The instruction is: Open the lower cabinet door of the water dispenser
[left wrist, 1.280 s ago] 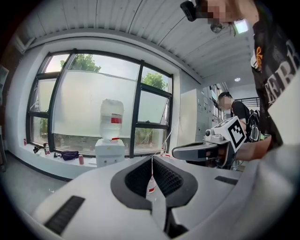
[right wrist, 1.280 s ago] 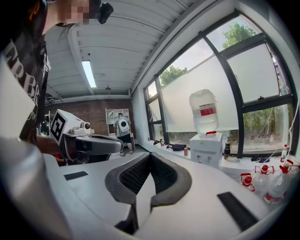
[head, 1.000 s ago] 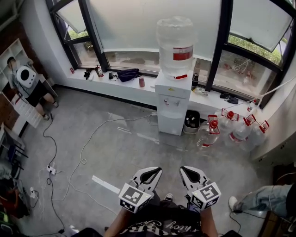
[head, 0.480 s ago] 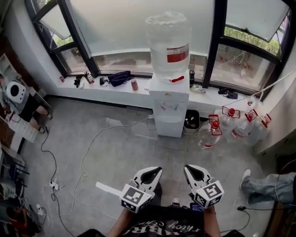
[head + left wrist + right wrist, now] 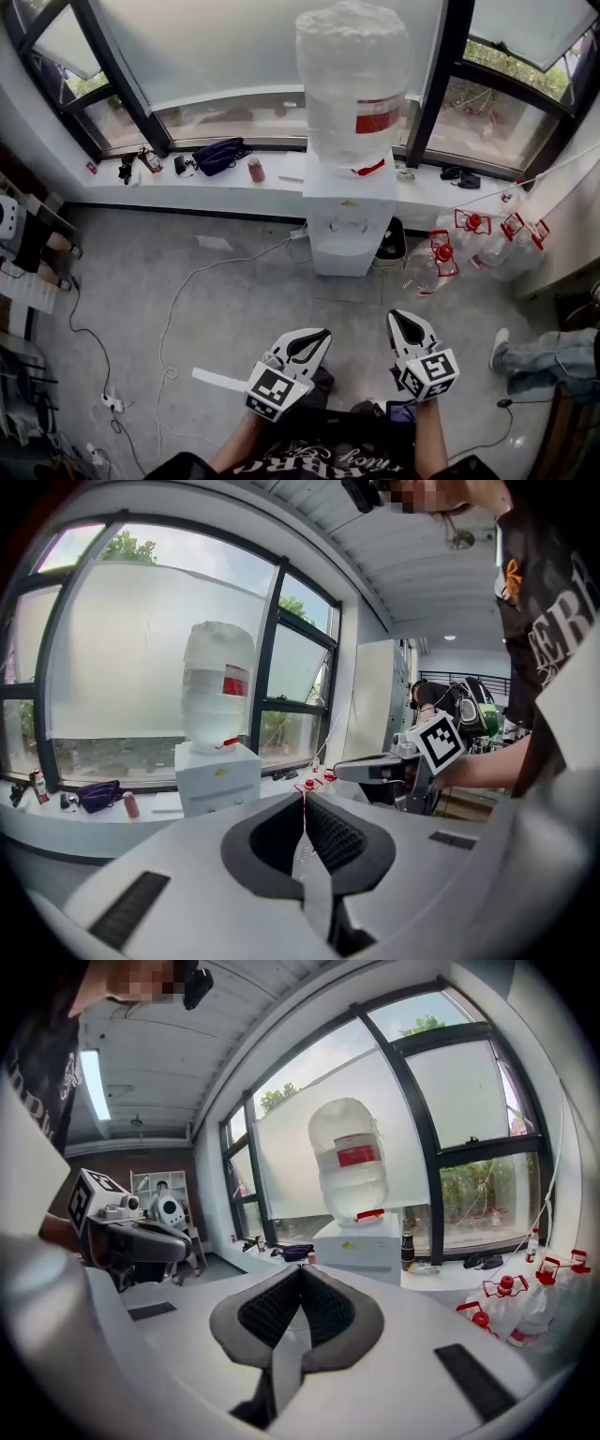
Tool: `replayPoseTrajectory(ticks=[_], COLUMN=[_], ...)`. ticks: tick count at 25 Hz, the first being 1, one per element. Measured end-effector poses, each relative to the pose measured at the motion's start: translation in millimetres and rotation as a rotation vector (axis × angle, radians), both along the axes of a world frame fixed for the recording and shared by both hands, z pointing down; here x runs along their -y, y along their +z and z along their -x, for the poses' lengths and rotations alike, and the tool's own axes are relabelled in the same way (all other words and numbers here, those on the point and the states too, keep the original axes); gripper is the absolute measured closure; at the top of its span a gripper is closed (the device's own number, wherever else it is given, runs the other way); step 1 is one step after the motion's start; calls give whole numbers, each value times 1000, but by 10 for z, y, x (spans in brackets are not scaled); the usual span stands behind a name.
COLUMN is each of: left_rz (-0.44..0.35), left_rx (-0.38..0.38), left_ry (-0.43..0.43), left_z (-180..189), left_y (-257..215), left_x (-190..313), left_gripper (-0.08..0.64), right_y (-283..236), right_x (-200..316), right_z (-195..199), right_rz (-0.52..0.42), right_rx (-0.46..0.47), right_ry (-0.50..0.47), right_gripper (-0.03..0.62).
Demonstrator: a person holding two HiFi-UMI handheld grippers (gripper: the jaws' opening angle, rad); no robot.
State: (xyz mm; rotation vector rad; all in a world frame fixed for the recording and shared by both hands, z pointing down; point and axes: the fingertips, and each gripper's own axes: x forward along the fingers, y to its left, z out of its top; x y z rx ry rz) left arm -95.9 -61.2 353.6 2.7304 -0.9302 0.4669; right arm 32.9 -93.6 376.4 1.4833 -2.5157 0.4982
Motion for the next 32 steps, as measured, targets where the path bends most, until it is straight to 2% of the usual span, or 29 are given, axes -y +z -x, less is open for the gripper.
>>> replayPoseTrajectory(ticks=[6, 14, 18, 23, 29, 32], left_rz=[50, 75, 64, 60, 152, 178], left_rx=[28, 44, 82, 100, 57, 94], left_ry=[115, 222, 222, 188, 126, 114], left_z=[65, -368, -737, -1231, -1661, -1783], left_y=[380, 908, 1366, 1934, 2699, 3060], left_x=[430, 971, 1375, 1862, 2186, 2358], left_gripper=[540, 540, 540, 540, 540, 540], right_y=[437, 1442, 2151, 3054, 4102, 4534], right_x=[593, 1264, 1675, 2136, 2447, 2651], right_z=[-19, -503, -849, -1178, -1420, -1429], right_rz=[46, 153, 198, 262, 330, 347], right_rx=[-79, -187, -199, -212, -184, -185], right_ry=[52, 53, 35, -35, -87, -113], right_gripper=[578, 578, 575, 545, 505, 479])
